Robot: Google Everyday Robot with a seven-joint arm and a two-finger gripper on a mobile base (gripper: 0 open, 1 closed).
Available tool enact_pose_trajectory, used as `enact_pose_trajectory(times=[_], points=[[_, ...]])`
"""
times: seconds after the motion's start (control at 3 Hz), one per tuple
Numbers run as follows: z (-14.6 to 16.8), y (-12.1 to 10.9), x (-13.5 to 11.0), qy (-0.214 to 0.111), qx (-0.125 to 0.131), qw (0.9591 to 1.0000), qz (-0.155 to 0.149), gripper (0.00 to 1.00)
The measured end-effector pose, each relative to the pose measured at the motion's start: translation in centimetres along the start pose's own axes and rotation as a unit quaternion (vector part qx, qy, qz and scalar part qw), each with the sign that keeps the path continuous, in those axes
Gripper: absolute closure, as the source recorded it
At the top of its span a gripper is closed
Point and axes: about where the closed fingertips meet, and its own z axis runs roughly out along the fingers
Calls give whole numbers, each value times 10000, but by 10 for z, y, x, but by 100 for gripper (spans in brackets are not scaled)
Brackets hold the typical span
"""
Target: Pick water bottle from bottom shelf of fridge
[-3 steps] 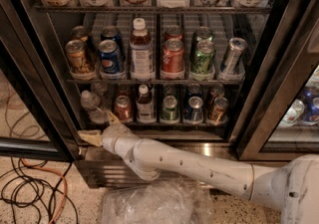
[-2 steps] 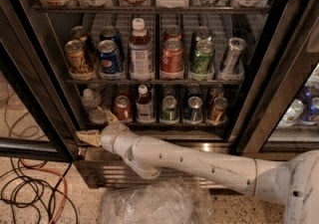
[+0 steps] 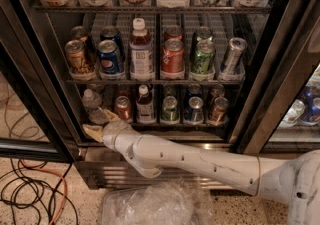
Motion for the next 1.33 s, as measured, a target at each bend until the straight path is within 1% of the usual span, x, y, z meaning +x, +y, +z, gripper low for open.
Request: enact_pose_trajectory(times=[0.33, 0.67, 1.0, 1.33], points=[[5, 0, 6, 25, -3, 10000, 77, 25], [20, -4, 13, -47, 38, 10000, 77, 23], [32, -17, 16, -80, 134, 9999, -40, 20], [44, -28, 12, -184, 207, 9994, -190, 25]])
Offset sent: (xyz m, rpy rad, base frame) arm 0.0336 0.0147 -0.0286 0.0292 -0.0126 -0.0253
